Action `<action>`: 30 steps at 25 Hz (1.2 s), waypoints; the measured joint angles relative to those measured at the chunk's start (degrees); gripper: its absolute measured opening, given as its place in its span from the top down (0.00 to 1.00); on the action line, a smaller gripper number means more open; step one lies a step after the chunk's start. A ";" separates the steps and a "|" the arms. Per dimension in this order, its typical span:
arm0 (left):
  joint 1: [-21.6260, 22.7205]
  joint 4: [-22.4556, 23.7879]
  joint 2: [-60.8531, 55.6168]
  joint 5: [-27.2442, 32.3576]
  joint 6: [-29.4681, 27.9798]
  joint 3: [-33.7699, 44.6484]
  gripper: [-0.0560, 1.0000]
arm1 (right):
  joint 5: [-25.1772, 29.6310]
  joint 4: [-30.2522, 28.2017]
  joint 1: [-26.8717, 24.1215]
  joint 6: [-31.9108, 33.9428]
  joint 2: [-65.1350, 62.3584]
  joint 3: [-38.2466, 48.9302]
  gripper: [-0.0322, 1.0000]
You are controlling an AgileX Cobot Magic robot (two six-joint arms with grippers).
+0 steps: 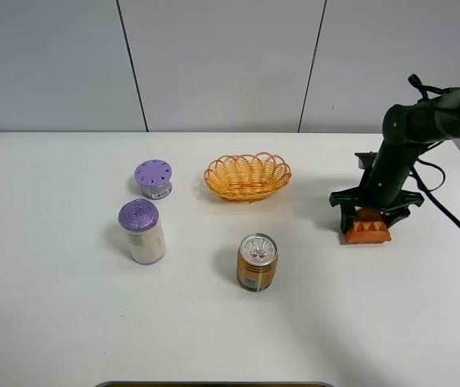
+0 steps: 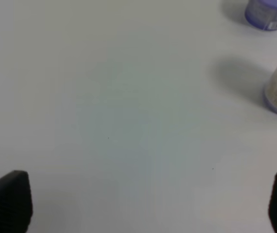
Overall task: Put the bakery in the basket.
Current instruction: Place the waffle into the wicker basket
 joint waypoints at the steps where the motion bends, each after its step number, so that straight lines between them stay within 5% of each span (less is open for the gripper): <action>1: 0.00 0.00 0.00 0.00 0.00 0.00 0.01 | 0.00 0.00 0.00 0.00 0.00 0.00 0.30; 30: 0.00 0.00 0.00 0.00 0.00 0.00 0.01 | -0.05 1.04 0.00 0.00 -8.68 -1.83 0.31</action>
